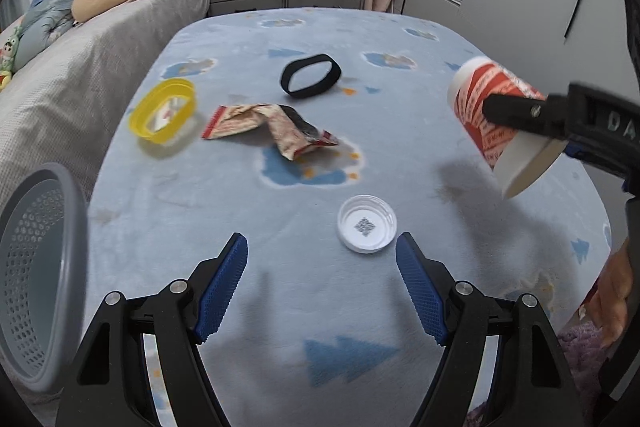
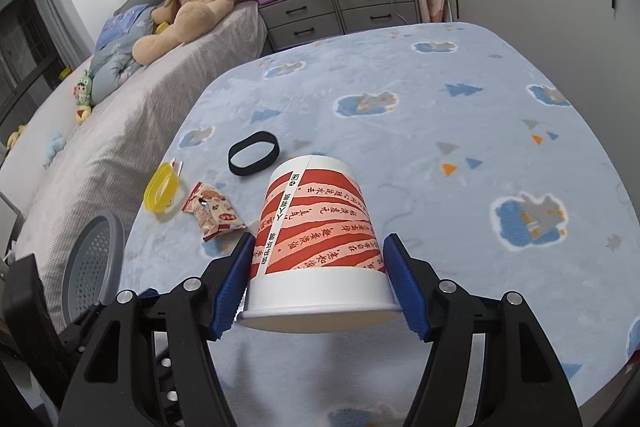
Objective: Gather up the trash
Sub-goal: 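Grasp the white bottle cap with left tool while right tool holds cup, then carry the cap and cup over the wastebasket with both tools, then open both tools to drop the cap and cup into the wastebasket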
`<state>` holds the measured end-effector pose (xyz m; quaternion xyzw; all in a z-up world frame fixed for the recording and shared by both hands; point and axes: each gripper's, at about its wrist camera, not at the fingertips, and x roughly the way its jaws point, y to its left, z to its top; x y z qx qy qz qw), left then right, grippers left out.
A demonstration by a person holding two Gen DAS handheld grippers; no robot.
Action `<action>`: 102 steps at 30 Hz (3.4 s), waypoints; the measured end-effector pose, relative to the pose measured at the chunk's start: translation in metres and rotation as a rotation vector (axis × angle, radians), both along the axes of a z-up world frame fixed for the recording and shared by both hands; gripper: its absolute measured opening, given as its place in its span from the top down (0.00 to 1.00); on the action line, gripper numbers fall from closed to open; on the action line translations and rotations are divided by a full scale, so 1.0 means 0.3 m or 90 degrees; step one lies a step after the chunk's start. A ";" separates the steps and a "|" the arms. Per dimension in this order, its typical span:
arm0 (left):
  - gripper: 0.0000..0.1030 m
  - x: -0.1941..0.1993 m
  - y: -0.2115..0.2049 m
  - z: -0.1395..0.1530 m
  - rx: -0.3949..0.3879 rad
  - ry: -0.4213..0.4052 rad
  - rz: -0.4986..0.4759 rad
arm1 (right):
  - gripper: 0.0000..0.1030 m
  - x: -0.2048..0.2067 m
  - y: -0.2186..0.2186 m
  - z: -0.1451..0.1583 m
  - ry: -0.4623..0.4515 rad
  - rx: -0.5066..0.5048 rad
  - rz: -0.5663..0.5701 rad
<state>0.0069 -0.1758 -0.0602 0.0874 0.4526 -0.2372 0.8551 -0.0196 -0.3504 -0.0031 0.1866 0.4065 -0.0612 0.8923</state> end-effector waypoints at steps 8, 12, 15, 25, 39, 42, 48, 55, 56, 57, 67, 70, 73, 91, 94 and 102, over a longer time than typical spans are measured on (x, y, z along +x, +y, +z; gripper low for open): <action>0.29 0.028 -0.086 -0.065 0.039 0.019 -0.012 | 0.38 -0.002 -0.028 0.006 -0.007 0.017 -0.001; 0.37 0.041 -0.107 -0.096 0.047 0.033 -0.010 | 0.38 -0.007 -0.031 0.006 -0.008 0.020 0.001; 0.50 0.038 -0.114 -0.091 0.055 0.017 -0.008 | 0.38 -0.007 -0.033 0.006 -0.008 0.021 0.001; 0.62 0.015 -0.043 -0.013 0.032 -0.006 -0.002 | 0.38 0.002 0.002 0.017 -0.012 0.023 0.012; 0.62 0.080 0.360 0.226 0.026 -0.104 0.108 | 0.38 0.082 0.231 0.078 -0.031 0.000 0.090; 0.62 0.106 0.452 0.236 0.036 -0.109 0.137 | 0.38 0.112 0.307 0.095 -0.037 0.004 0.118; 0.62 0.144 0.618 0.237 0.036 -0.113 0.188 | 0.38 0.184 0.469 0.113 -0.040 0.009 0.181; 0.62 0.160 0.764 0.205 0.038 -0.109 0.242 | 0.38 0.249 0.676 0.102 -0.029 0.009 0.262; 0.62 0.159 0.785 0.199 0.040 -0.110 0.250 | 0.38 0.255 0.702 0.098 -0.027 0.010 0.271; 0.62 0.158 0.808 0.189 0.044 -0.110 0.260 | 0.38 0.261 0.724 0.095 -0.024 0.010 0.281; 0.62 0.173 0.998 0.144 0.054 -0.094 0.333 | 0.38 0.344 0.948 0.056 -0.004 -0.003 0.370; 0.62 0.178 1.035 0.135 0.052 -0.087 0.348 | 0.38 0.372 1.005 0.053 -0.006 -0.004 0.391; 0.62 0.188 1.066 0.125 0.049 -0.078 0.359 | 0.38 0.396 1.056 0.051 -0.012 -0.001 0.408; 0.62 0.207 1.100 0.095 0.047 -0.062 0.374 | 0.37 0.411 1.124 -0.020 0.005 0.007 0.446; 0.59 0.199 1.104 0.097 0.045 -0.064 0.376 | 0.36 0.411 1.123 -0.016 0.001 0.009 0.448; 0.38 0.186 1.120 0.101 0.052 -0.072 0.396 | 0.35 0.414 1.111 -0.014 0.002 0.011 0.442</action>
